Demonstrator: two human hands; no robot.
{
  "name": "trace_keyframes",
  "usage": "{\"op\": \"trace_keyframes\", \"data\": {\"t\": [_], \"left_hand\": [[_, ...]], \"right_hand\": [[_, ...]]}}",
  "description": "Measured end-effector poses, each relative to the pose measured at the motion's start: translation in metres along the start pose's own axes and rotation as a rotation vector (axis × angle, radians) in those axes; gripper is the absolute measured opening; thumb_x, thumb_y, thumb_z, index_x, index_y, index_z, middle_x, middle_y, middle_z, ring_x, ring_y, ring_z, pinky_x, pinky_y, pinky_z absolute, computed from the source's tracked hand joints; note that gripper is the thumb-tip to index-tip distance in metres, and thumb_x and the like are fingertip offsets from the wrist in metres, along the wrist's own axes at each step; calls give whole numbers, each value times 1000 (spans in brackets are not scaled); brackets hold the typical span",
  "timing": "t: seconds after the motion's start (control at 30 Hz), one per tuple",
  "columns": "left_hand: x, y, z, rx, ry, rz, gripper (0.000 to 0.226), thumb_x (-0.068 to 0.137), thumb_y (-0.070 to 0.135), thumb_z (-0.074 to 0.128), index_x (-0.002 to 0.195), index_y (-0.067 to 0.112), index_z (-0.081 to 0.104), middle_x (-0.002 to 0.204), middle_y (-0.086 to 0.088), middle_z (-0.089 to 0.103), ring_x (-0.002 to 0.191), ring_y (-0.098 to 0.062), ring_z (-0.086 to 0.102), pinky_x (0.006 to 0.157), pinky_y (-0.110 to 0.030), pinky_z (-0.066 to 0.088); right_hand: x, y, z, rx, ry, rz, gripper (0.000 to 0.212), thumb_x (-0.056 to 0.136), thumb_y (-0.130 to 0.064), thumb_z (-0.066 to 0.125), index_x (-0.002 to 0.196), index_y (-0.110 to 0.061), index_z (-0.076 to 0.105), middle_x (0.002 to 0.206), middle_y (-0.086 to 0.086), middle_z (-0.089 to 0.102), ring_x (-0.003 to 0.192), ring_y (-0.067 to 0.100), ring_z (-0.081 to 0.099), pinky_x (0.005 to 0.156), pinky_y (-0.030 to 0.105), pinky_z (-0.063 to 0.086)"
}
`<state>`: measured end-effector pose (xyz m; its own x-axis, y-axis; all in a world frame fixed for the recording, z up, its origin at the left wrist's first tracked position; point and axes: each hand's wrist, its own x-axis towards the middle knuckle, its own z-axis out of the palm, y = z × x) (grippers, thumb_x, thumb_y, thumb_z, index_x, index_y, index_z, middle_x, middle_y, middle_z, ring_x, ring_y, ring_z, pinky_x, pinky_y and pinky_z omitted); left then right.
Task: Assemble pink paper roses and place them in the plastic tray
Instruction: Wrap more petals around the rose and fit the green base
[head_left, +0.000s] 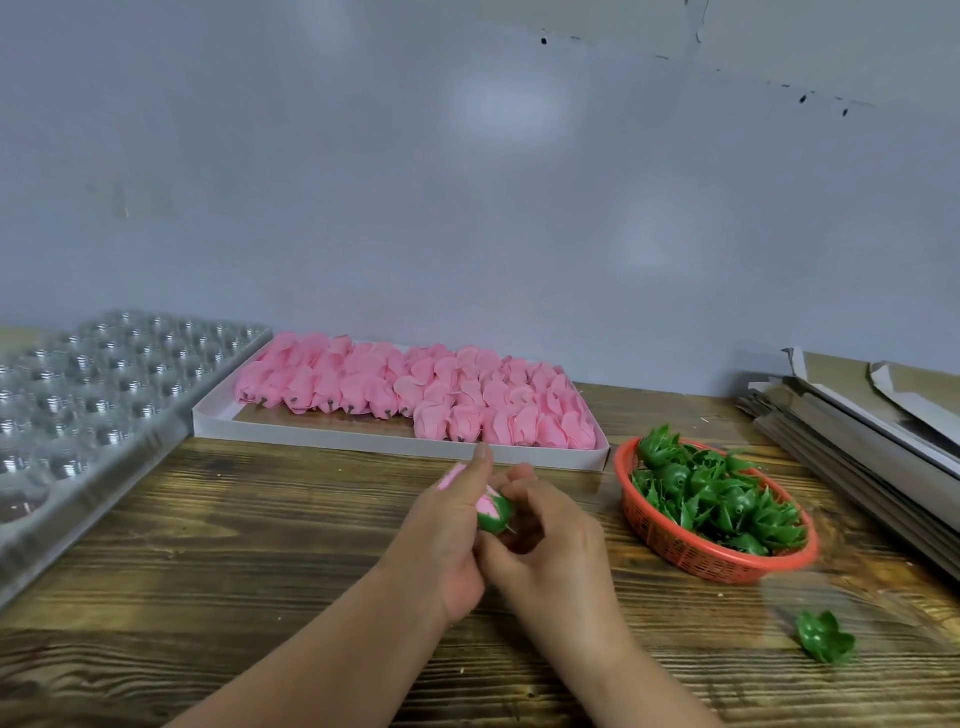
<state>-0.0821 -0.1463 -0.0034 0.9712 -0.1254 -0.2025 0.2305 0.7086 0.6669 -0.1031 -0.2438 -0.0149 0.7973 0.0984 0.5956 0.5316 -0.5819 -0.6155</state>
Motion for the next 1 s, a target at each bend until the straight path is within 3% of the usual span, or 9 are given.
{"op": "trace_keyframes", "data": {"t": [0.13,0.23,0.37,0.47,0.53,0.67,0.83,0.9,1.0], "left_hand": [[-2,-2,1,97,-29,59,38,75,36,66,89,1,65,73,-10,72,63,-22,70,57,-32,58],[-2,0,-1,192,-71,95,35,68,40,66,76,6,71,74,-8,72,62,-22,68,63,-35,56],[-7,5,-5,277,-126,106,45,67,45,69,87,4,65,78,-12,66,44,-18,49,40,-23,33],[-12,7,-4,337,-169,142,36,70,42,69,79,8,68,90,-19,64,51,-20,47,41,-24,34],[-15,10,-2,462,-171,170,33,83,38,62,90,6,68,82,-11,67,50,-13,53,42,-25,40],[-17,18,-1,753,-139,196,28,100,31,47,105,9,65,79,7,72,65,-8,63,66,-29,52],[-24,32,-7,1056,-133,217,21,100,34,46,99,20,62,97,-3,68,88,-20,65,93,-41,53],[-25,34,-11,1156,-99,245,19,100,33,48,99,18,60,97,-3,66,89,-19,64,89,-40,53],[-29,36,-16,1188,-74,299,19,97,26,54,90,12,66,76,1,65,60,-4,55,60,-22,46]], "right_hand": [[3,-3,-2,261,-38,155,18,68,-3,73,73,-19,66,58,-8,58,51,4,46,52,18,39],[5,-5,-5,518,-97,332,11,71,6,71,70,-2,65,56,3,52,55,15,43,55,30,39],[7,-7,-7,835,-174,548,10,78,9,64,71,3,62,55,14,59,43,15,51,45,22,48],[9,-2,-9,988,-229,632,4,79,9,61,80,6,61,56,14,62,41,13,54,43,21,50],[10,2,-10,1042,-257,640,7,71,4,66,77,2,68,57,14,63,41,13,55,43,21,51],[13,6,-12,1080,-277,655,12,54,-8,72,65,-4,72,61,17,65,43,15,57,44,23,52],[12,8,-11,1069,-304,657,6,61,-6,68,64,-1,66,63,18,64,44,14,56,44,22,51],[11,8,-9,1038,-323,656,2,67,0,66,64,-1,65,62,17,63,44,14,56,44,22,51],[8,7,-7,996,-366,638,3,73,5,63,72,3,61,63,17,61,44,15,56,45,23,51]]}}
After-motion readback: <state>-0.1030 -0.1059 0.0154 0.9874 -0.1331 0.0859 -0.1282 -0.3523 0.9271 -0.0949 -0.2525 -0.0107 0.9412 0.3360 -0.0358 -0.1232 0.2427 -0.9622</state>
